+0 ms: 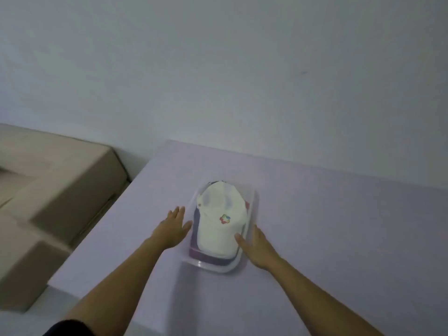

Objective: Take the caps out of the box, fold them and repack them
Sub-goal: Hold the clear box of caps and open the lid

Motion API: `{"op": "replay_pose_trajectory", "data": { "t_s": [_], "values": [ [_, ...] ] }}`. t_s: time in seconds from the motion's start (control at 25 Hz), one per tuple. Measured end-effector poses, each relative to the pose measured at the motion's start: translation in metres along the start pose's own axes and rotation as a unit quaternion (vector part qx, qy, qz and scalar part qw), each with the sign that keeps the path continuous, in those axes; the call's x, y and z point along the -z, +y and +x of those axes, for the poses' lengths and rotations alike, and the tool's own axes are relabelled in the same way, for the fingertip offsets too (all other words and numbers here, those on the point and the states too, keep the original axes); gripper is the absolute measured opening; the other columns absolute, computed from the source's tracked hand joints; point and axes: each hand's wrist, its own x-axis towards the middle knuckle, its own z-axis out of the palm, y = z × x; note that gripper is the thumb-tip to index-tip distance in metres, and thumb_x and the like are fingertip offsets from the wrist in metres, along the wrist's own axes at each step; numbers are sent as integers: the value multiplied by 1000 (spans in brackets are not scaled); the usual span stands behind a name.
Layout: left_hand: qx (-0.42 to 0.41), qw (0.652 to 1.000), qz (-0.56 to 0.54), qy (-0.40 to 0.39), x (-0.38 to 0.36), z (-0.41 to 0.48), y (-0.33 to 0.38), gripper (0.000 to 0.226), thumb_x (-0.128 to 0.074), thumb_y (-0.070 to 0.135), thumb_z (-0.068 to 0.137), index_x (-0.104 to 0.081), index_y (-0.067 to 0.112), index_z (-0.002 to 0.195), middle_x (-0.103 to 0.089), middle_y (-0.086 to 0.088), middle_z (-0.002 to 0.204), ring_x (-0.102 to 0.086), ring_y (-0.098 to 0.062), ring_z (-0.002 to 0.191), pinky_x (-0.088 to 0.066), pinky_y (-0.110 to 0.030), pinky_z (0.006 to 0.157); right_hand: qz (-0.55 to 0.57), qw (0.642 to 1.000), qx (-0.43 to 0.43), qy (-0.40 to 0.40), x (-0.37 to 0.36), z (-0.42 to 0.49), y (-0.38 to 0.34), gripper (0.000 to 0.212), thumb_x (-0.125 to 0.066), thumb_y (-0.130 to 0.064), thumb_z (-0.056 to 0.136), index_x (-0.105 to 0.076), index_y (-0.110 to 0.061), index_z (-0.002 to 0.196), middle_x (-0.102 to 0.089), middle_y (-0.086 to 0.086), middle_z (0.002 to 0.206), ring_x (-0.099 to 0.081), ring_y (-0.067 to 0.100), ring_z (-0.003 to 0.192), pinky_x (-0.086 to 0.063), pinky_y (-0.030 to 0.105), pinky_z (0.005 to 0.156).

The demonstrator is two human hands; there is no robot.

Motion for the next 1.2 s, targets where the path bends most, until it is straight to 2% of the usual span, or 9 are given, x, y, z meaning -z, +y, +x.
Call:
{"op": "replay_pose_trajectory", "data": {
  "t_s": [0.08, 0.16, 0.36, 0.48, 0.56, 0.68, 0.84, 1.04, 1.2],
  "values": [
    [27, 996, -79, -12, -4, -1, -9, 72, -32, 47, 98, 0, 10, 151, -4, -9, 160, -9, -26, 147, -13, -41, 119, 118, 993, -17, 6, -20, 6, -2, 89, -53, -74, 71, -27, -24, 138, -44, -2, 142, -44, 20, 130, -35, 34, 108],
    [45, 988, -145, -33, -15, -4, -16, 78, -38, 49, 95, -1, 10, 151, -11, -10, 159, -20, -29, 145, -21, -42, 117, 169, 984, -43, 20, -38, 5, -6, 87, -63, -51, 80, -14, -19, 144, -43, -2, 140, -45, 21, 128, -36, 34, 107],
    [86, 957, -277, -34, -26, -4, -17, 71, -51, 45, 91, -23, 12, 147, -40, -16, 144, -48, -35, 123, -56, -47, 85, 139, 986, -61, 73, -48, 8, -6, 85, -59, -36, 88, -4, -14, 149, -41, 9, 146, -45, 29, 128, -39, 36, 105],
    [62, 959, -275, -27, -31, -6, 0, 71, -51, 43, 92, -23, 11, 148, -40, -16, 145, -48, -35, 124, -55, -43, 84, 129, 986, -46, 94, -30, -1, 1, 79, -54, -38, 91, -7, -16, 149, -37, 9, 148, -42, 30, 132, -36, 39, 107],
    [39, 961, -274, -23, -40, -8, 20, 73, -51, 45, 91, -20, 11, 149, -35, -14, 149, -42, -33, 131, -50, -45, 95, 130, 984, -36, 118, -11, -12, 12, 78, -54, -39, 90, -9, -17, 149, -38, 8, 148, -42, 28, 131, -37, 41, 107],
    [0, 960, -276, -40, -62, -15, 65, 73, -51, 46, 91, -21, 11, 148, -35, -14, 149, -41, -32, 132, -45, -49, 101, 128, 978, -52, 155, 26, -37, 41, 75, -54, -36, 91, -11, -17, 149, -37, 5, 149, -41, 26, 132, -34, 33, 107],
    [-28, 951, -295, -88, -100, -34, 128, 65, -52, 40, 92, -27, 9, 143, -45, -12, 138, -52, -25, 110, -50, -46, 95, 134, 968, -91, 190, 73, -79, 86, 74, -53, -33, 92, -10, -16, 149, -32, 3, 150, -32, 23, 138, -26, 26, 107],
    [-21, 944, -306, -122, -142, -60, 164, 58, -54, 38, 92, -31, 11, 138, -49, -1, 119, -53, -21, 100, -53, -43, 91, 132, 966, -113, 193, 98, -109, 141, 109, -50, -81, 64, -13, -24, 149, -29, 0, 154, -31, 19, 139, -27, 40, 115],
    [-20, 951, -286, -114, -156, -71, 167, 58, -52, 39, 92, -31, 10, 138, -52, -7, 129, -56, -24, 103, -53, -42, 92, 141, 969, -108, 172, 95, -112, 166, 99, -54, -72, 71, -13, -27, 149, -30, -1, 153, -31, 17, 139, -27, 42, 115]
  ]
}}
